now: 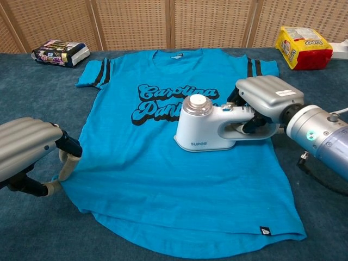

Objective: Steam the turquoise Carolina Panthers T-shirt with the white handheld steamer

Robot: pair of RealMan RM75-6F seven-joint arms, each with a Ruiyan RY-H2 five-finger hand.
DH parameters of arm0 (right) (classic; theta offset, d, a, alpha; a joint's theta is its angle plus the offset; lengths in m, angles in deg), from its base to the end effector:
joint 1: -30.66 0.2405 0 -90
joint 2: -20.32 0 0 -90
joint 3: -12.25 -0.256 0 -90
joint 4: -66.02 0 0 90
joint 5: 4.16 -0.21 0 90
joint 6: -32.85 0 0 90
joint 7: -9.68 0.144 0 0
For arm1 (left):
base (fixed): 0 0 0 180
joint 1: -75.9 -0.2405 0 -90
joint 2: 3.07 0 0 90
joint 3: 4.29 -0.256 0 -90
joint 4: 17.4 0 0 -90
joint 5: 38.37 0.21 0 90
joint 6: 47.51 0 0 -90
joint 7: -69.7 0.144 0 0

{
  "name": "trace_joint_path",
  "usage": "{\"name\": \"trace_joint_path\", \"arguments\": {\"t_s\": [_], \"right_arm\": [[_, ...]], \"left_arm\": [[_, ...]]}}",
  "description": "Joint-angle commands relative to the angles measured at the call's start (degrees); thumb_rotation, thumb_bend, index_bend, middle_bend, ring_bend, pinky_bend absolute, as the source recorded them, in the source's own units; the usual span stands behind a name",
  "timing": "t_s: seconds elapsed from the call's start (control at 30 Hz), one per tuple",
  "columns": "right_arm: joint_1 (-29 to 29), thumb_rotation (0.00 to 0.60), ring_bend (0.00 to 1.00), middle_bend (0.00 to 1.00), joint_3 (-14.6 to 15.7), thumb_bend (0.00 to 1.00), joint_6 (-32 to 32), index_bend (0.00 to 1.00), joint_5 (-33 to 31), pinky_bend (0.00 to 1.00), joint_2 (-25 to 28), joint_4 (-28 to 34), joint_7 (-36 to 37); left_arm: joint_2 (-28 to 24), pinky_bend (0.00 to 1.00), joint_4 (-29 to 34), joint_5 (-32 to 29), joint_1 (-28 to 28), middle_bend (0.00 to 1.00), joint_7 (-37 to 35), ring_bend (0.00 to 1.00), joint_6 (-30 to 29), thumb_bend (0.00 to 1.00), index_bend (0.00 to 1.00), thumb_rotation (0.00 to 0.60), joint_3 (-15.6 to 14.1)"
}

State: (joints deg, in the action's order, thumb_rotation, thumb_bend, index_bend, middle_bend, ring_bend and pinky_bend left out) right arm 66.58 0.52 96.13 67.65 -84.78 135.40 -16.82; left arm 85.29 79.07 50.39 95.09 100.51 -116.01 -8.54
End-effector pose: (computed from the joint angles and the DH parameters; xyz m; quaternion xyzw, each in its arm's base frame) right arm -0.1611 -0.3254 -0.0669 0.7202 -0.3243 0.3765 0.4841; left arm -0.1862 0.1857 -0.0235 -0.7834 -0.3219 -0.3563 0.3945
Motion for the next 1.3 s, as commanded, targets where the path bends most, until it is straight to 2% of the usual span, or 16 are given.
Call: {"name": "trace_joint_path", "arguments": {"t_s": [0.03, 0.17, 0.3, 0.6, 0.8, 1.07, 1.3], "right_arm": [[1.2, 0.6, 0.82, 0.77, -1.3, 0.36, -0.6, 0.77, 0.3, 0.69, -1.0, -3.2, 2.3], [2.9, 0.6, 0.82, 0.77, -2.7, 0.36, -1.1, 0.77, 0.4, 0.69, -2.0, -8.1, 4.1], [3.4, 0.6, 0.82, 0.77, -2.9, 0.36, -0.8, 0.77, 1.0, 0.69, -2.6, -10.5, 5.3], [3.8, 0.6, 0.82, 0.77, -1.8, 0.36, -0.4, 0.77, 2.4, 0.69, -2.3, -11.6, 5.3], [3.4, 0.6, 0.82, 0.77, -0.6, 0.36, -0.4, 0.77, 2.9, 0.69, -1.4, -9.1, 4.1], [1.5, 0.6, 0.82, 0.77, 2.1, 0.36, -1.2, 0.77, 2.2, 0.68, 0.9, -0.7, 1.3], [-0.4, 0.6, 0.82, 0.77, 4.5, 0.36, 0.0, 0.77, 3.0, 0.68, 2.4, 4.3, -0.2]], "left_arm": [[0.1, 0.34, 0.0, -0.2, 0.0, 0.56, 0.2, 0.47, 0.1, 0.37, 0.69, 0.553, 0.1], [0.4, 0.34, -0.1, -0.7, 0.1, 0.56, 0.7, 0.47, 0.3, 0.37, 0.69, 0.547, 0.3], [0.6, 0.34, -0.1, -0.9, 0.1, 0.56, 0.9, 0.47, 0.3, 0.37, 0.69, 0.551, 0.4], [0.8, 0.34, -0.2, -1.0, 0.2, 0.56, 0.9, 0.47, 0.4, 0.37, 0.69, 0.555, 0.3], [0.9, 0.34, -0.3, -1.0, 0.3, 0.56, 0.8, 0.47, 0.5, 0.37, 0.69, 0.548, 0.4], [1.1, 0.34, -0.8, -0.8, 0.4, 0.56, 0.5, 0.47, 0.4, 0.37, 0.69, 0.553, 0.3], [1.1, 0.34, -1.0, -0.7, 0.5, 0.56, 0.2, 0.47, 0.5, 0.37, 0.69, 0.553, 0.2]]}}
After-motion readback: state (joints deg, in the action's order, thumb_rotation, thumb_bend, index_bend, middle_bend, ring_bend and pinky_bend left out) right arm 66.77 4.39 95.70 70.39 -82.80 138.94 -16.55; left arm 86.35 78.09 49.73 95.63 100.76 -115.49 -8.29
